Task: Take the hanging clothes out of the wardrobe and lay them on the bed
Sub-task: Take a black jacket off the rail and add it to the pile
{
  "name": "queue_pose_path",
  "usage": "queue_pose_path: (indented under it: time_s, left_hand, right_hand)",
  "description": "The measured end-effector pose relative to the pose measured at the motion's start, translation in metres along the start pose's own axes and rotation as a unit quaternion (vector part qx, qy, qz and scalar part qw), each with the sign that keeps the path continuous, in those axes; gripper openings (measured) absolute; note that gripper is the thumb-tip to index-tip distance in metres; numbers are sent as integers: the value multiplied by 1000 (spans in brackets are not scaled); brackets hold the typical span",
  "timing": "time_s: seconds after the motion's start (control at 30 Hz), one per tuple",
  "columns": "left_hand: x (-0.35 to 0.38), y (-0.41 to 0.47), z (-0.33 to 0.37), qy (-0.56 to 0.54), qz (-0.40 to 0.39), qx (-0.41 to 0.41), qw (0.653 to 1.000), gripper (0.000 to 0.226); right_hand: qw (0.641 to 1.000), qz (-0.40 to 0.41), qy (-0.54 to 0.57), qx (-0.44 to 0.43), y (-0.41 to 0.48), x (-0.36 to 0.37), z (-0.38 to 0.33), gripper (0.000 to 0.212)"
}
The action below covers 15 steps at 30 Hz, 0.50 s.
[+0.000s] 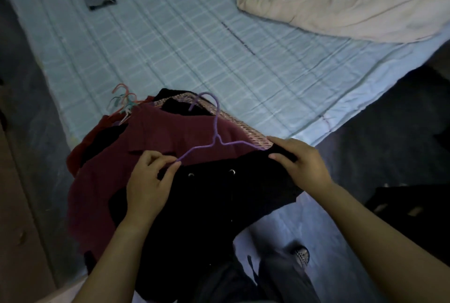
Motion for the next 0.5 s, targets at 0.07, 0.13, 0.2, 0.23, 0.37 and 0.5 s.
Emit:
queue_pose_path:
  time_s: [0.07,0.13,0.2,0.23,0.37,0.5]
  left_hand:
    - [8,-3,55,1,5,51,999,9]
    - [19,-12,116,-9,8,102,995,13]
    - [29,-26,175,-24,19,136,990,20]
    - [34,-33,204,-28,27,150,988,22]
    - [57,-57,306,-50,50,195,978,20]
    - [66,-58,393,-78,63,224,970,20]
  right_hand:
    - [999,49,7,14,-33,-50,13,37]
    - [994,106,-2,27,-65,-104,29,40]
    - [987,160,1,26,-93,-159,41,43]
    - [983,180,2,19,-105,-187,45,44]
    - [974,228,-1,4,-149,-281,64,40]
    - [958,287,8,-2,-168,-361,80,38]
Point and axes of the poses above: each hand's wrist, its own y-axis towards the middle knuckle, its own x-axis out of the palm, z = x × y, the point moved 9 cm from there along y, towards the middle knuckle, and after that the axes turned 12 degrees about y, right-handed, at the moved point
